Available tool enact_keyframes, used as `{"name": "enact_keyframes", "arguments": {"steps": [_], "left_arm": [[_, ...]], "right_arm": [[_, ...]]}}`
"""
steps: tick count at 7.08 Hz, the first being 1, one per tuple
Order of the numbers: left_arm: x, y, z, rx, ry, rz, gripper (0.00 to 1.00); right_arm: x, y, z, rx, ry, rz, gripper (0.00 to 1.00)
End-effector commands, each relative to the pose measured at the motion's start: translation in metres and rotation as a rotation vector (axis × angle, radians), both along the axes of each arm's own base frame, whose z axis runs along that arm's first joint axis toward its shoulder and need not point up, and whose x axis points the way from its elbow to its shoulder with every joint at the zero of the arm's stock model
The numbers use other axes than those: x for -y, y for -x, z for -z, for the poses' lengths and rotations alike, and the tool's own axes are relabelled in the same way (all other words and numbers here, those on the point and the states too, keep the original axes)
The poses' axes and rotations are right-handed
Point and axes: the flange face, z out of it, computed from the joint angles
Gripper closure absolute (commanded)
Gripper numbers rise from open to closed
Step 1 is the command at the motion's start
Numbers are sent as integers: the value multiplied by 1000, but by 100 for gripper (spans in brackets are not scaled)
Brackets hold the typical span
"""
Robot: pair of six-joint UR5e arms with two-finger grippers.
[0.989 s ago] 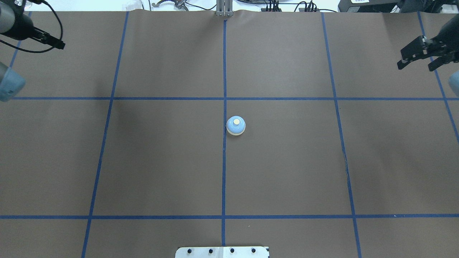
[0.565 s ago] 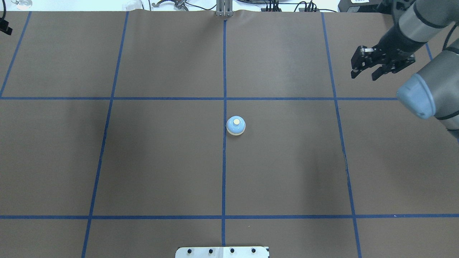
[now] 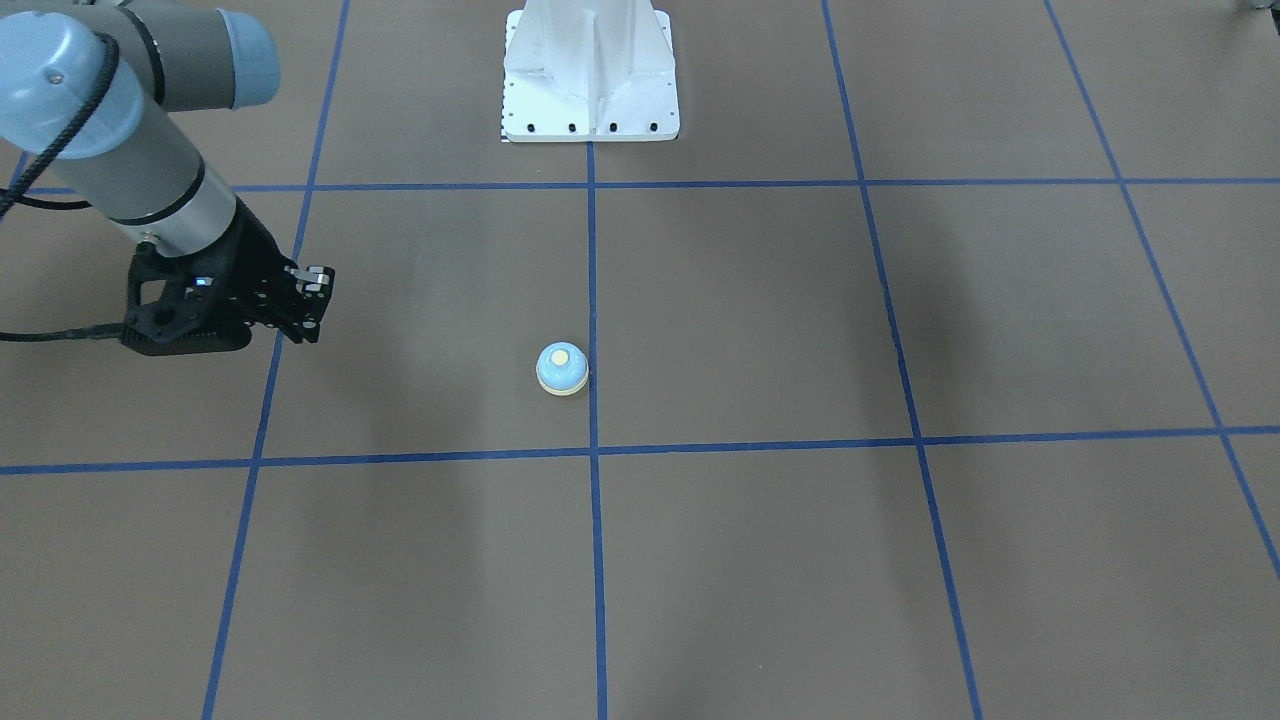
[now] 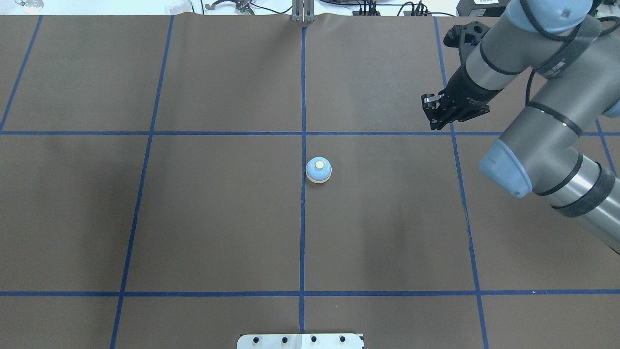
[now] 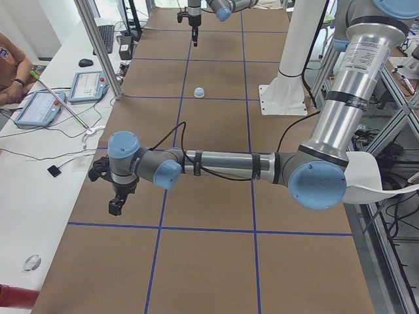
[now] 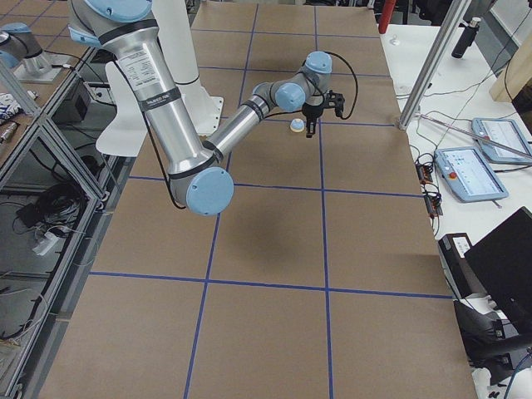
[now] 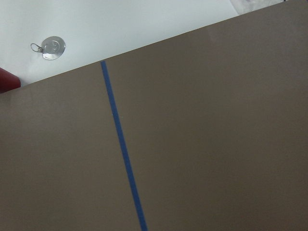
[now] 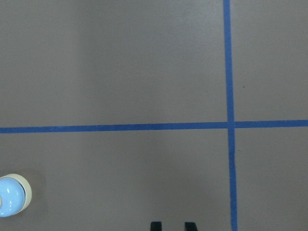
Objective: Place and press bell with both arms
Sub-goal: 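Move the right gripper above the bell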
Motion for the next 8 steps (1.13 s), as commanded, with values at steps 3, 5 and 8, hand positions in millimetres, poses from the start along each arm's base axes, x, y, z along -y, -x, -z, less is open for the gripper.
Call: {"name": "enact_keyframes", "arguments": {"steps": [3, 5, 8], "left_arm": [[-30, 3, -39, 11, 64, -2, 0], [-29, 6, -38, 11, 63, 3, 0], [-29, 6, -38, 12, 61, 0, 0]], "right_arm": [[-29, 88, 42, 4, -4, 6, 100], [-19, 162, 83, -14, 35, -23, 100], [-17, 221, 96, -55, 53, -8, 100]]}}
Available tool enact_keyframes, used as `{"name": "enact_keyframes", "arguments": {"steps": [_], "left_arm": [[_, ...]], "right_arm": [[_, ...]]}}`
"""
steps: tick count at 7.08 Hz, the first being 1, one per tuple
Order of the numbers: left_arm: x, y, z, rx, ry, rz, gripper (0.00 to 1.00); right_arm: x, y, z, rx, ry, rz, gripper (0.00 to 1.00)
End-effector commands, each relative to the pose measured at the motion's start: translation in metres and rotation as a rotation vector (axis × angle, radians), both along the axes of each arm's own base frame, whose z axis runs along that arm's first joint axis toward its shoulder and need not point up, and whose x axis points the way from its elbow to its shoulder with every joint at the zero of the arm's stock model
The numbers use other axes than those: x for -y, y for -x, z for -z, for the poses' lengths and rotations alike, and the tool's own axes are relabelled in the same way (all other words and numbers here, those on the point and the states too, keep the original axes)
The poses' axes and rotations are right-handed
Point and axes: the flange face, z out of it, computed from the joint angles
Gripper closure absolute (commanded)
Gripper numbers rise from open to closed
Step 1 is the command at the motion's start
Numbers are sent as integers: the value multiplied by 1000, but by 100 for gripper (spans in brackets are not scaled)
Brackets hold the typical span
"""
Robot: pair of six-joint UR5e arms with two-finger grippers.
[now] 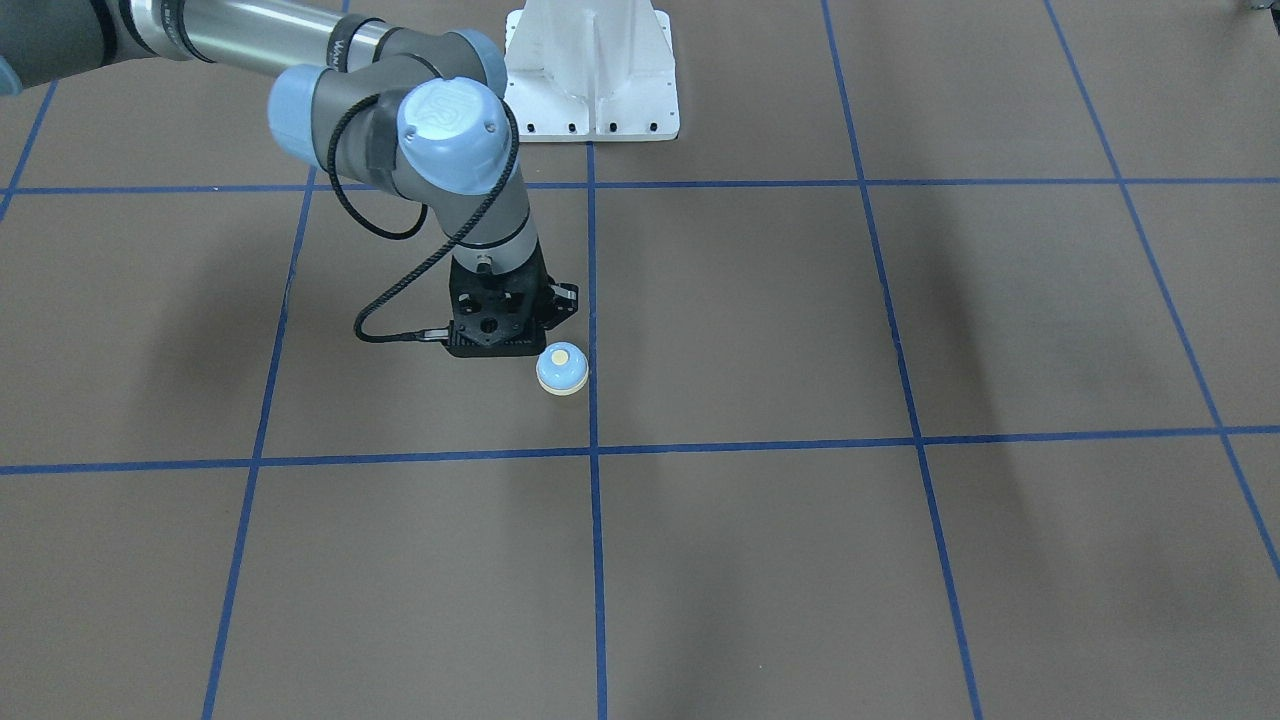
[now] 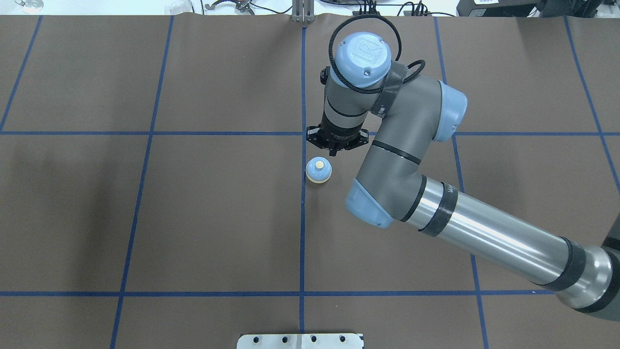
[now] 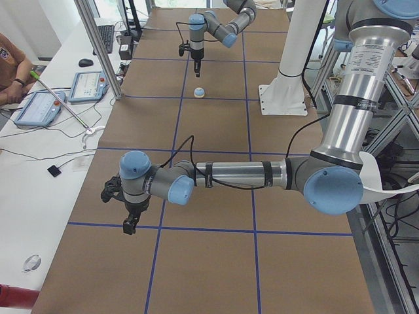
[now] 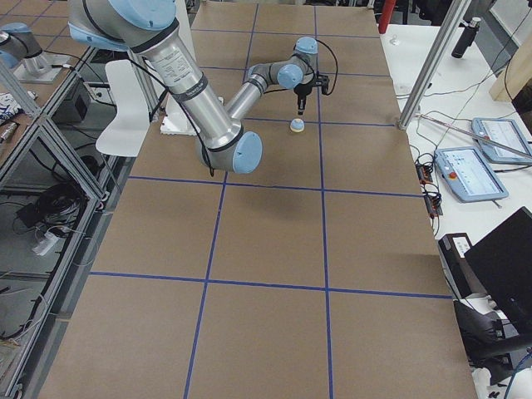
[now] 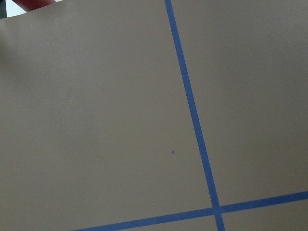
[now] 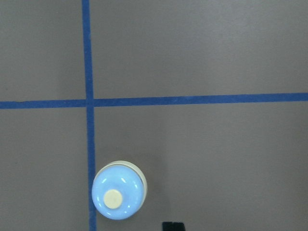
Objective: Place and press bell with both arms
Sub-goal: 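Move the right gripper above the bell, then press down on the bell's top button with the right gripper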
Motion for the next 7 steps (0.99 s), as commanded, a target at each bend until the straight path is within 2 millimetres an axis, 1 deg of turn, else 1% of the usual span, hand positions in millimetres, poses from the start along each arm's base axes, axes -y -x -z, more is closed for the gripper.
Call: {"name": "enact_keyframes", "arguments": {"steps": [1, 4, 5, 6, 7], "left_arm": [[0, -1, -1, 0, 2, -1, 0], [1, 0, 0, 4, 0, 1, 0], [1, 0, -1, 5, 2, 0, 0], [1, 0, -1, 4, 3, 1, 0], [2, -1, -1, 6, 3, 0, 0]], "right_arm": [[1, 21, -2, -7, 6, 6, 100], [3, 30, -11, -9, 8, 10, 100], [5, 39, -21, -8, 5, 14, 100], [4, 44, -22, 2, 0, 20, 100], [2, 49, -30, -11, 6, 24, 100]]}}
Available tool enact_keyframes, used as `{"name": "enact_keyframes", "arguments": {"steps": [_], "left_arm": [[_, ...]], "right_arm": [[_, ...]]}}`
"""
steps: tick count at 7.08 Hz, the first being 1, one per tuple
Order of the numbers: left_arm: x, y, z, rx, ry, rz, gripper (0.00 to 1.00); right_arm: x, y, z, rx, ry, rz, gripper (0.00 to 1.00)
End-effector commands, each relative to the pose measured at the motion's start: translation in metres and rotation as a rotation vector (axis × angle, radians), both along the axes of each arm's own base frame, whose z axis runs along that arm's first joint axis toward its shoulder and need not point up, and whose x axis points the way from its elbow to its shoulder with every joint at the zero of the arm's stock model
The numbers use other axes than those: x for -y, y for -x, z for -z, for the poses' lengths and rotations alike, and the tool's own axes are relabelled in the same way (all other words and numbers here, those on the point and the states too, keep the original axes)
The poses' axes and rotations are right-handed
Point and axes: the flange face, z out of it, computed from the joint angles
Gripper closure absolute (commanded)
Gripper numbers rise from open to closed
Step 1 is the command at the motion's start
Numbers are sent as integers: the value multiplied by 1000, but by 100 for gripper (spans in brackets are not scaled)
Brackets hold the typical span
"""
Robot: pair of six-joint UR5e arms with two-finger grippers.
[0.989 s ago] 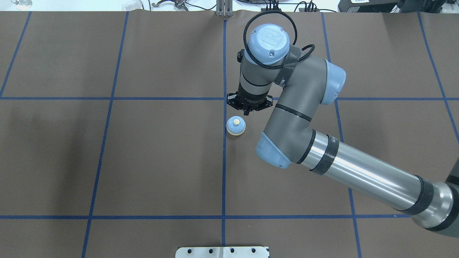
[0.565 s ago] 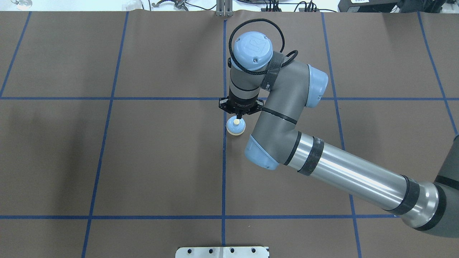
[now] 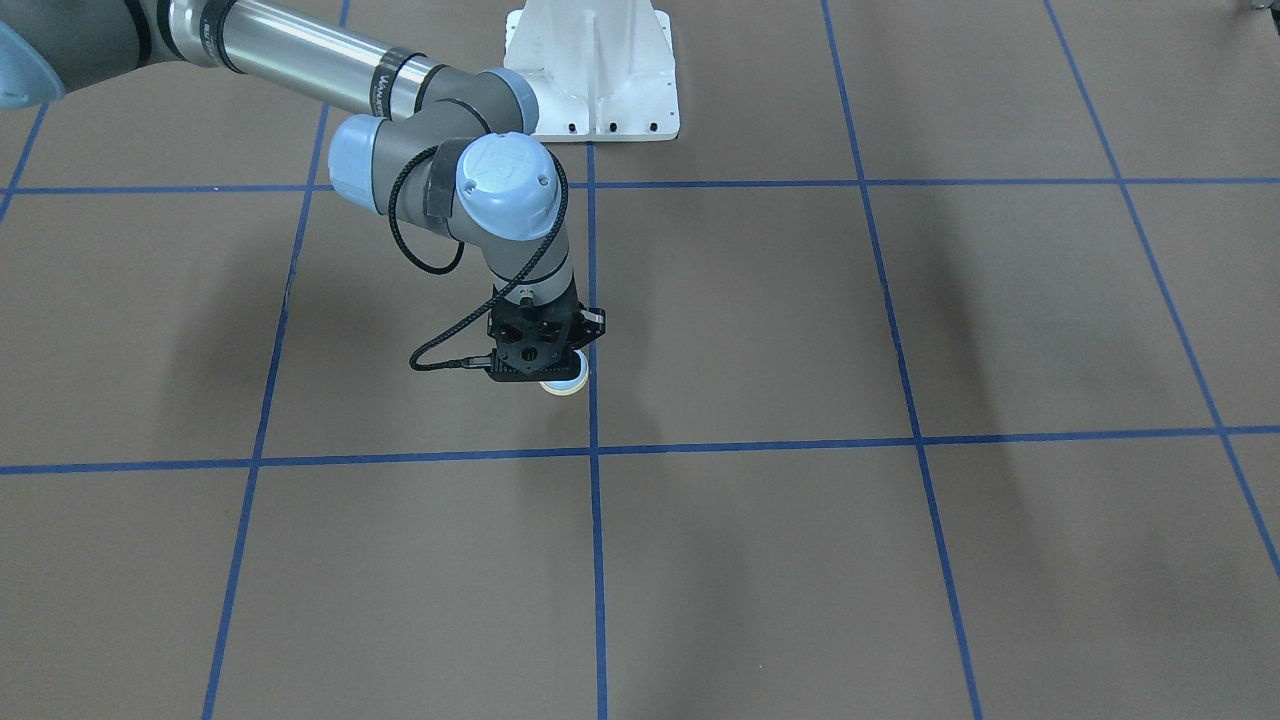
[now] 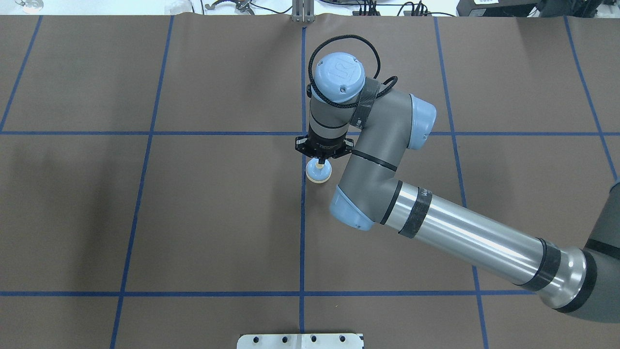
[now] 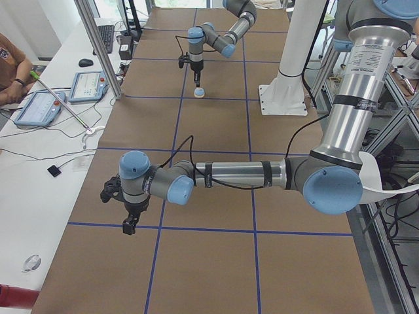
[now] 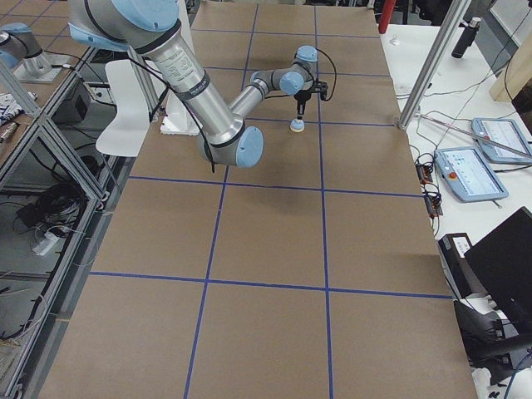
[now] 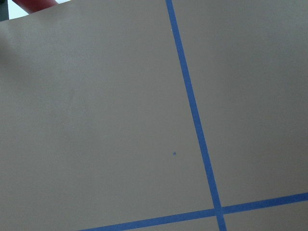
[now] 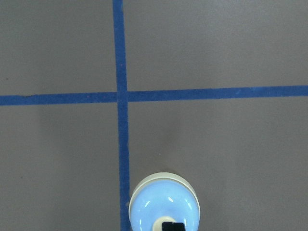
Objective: Place and press bell with both arms
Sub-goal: 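Press down on the bell's top button with the right gripper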
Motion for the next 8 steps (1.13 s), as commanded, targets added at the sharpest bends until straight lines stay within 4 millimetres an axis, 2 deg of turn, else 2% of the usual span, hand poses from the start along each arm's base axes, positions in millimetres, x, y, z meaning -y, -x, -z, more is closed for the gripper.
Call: {"name": "enact_keyframes", "arguments": {"steps": [1, 3, 4, 6, 7, 8], "left_arm": [[0, -1, 0, 1, 0, -2, 0], [2, -1, 2, 1, -3, -2, 0], [2, 0, 2, 1, -3, 0, 0], [3, 1, 5, 2, 16, 2, 0], [4, 1, 6, 2, 13, 2, 0], [6, 1, 10, 2, 12, 2, 0]], "right_arm": [[-7, 12, -12, -14, -2, 9, 100], [-6, 14, -17, -22, 0, 9, 100], [-6, 13, -10, -11, -3, 6, 100], [12, -21, 20, 42, -8, -20, 100], [25, -44, 29, 75, 6, -30, 73], [29, -68, 41, 86, 20, -43, 1]]}}
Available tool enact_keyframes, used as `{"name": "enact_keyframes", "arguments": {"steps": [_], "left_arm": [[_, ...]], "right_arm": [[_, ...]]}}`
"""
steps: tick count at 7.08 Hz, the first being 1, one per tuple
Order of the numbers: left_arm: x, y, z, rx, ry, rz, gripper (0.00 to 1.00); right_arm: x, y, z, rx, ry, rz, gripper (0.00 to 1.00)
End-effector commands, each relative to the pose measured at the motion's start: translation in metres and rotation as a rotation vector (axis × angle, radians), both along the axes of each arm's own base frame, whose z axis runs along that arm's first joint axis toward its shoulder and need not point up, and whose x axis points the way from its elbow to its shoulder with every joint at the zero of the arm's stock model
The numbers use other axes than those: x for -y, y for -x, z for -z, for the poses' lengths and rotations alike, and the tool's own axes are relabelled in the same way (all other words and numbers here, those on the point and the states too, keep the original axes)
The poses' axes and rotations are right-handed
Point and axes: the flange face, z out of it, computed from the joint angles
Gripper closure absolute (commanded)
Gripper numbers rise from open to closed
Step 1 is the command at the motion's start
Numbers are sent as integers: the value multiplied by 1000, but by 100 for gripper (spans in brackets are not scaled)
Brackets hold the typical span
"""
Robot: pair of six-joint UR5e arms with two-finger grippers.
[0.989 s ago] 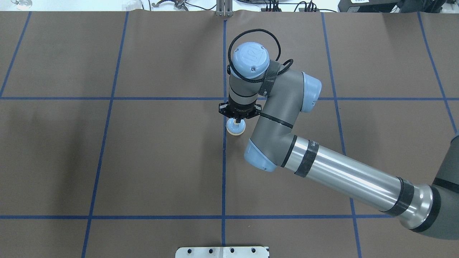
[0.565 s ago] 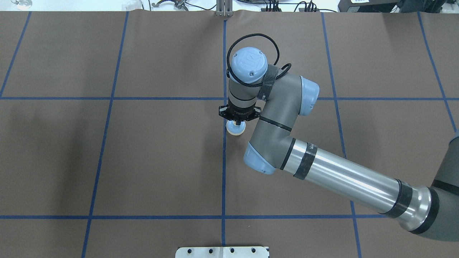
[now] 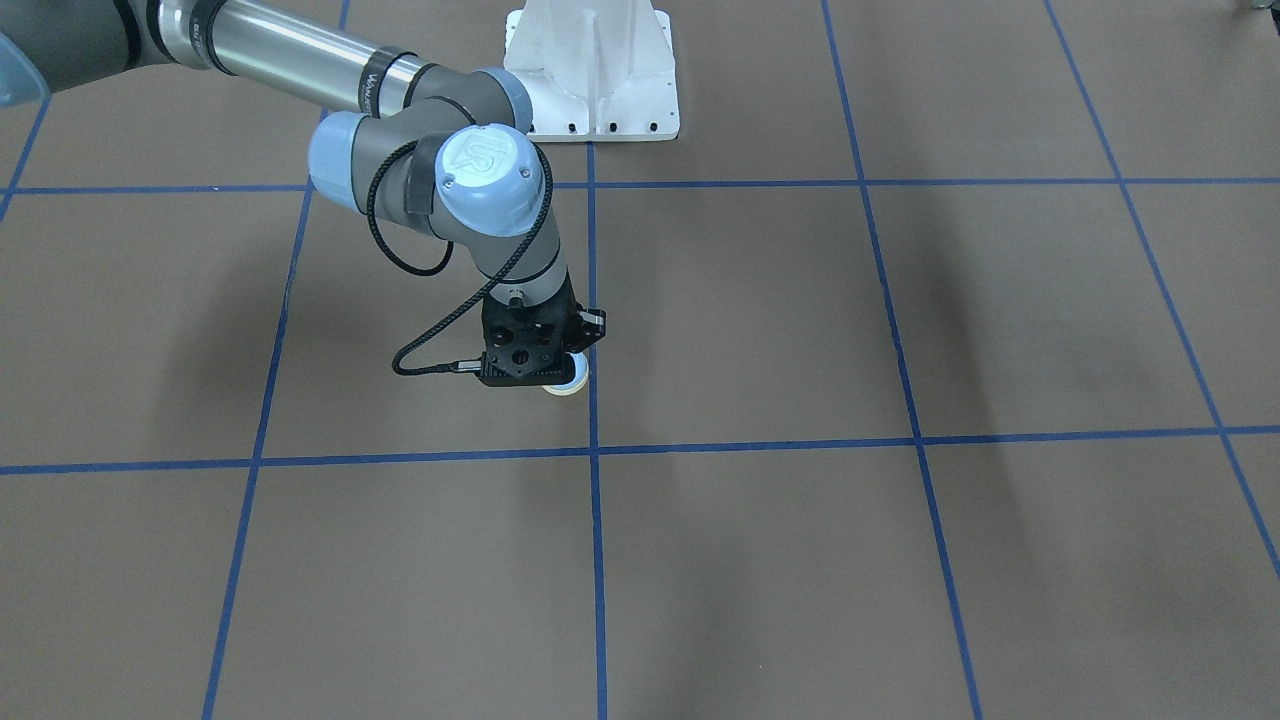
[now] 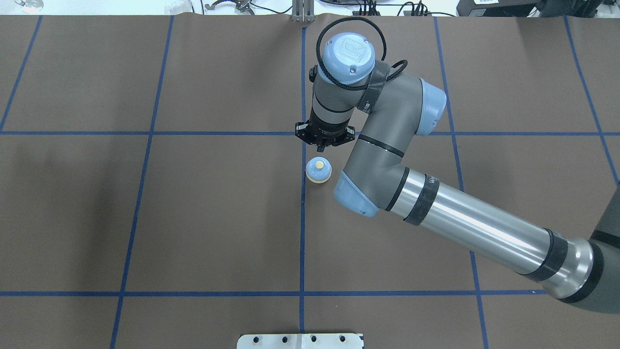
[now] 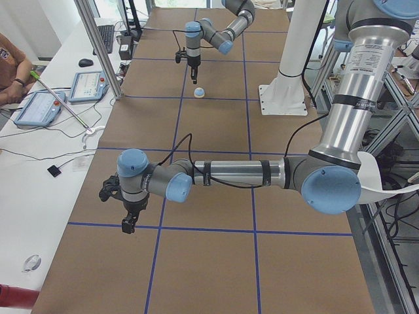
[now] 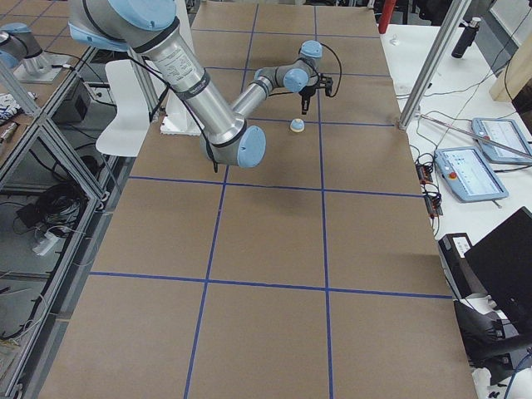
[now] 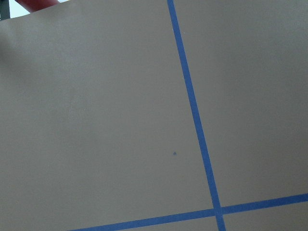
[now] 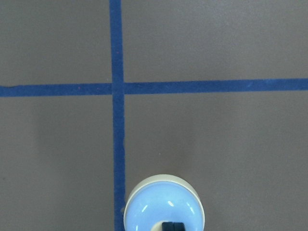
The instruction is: Place and press bell with both arms
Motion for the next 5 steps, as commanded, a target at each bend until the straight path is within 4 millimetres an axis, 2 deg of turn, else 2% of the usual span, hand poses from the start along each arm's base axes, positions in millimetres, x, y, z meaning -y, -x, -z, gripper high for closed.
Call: {"name": "enact_keyframes", "arguments": {"steps": [1, 2, 3, 4, 5], "left_arm": [[2, 1, 3, 0, 1, 2, 0], [2, 2, 4, 1, -5, 0, 0], [1, 4, 3, 22, -59, -81, 0], [-3, 27, 1, 36, -55, -93, 0], [-6, 34, 9, 37, -74, -89, 0]], "right_arm": [[7, -73, 15, -15, 35, -42, 0], [-5, -114, -10, -27, 20, -47, 0], [-11, -158, -48, -51, -45, -8, 0], [-16, -198, -77, -80, -140, 53, 0], [-29, -223, -107, -106, -149, 74, 0]]}}
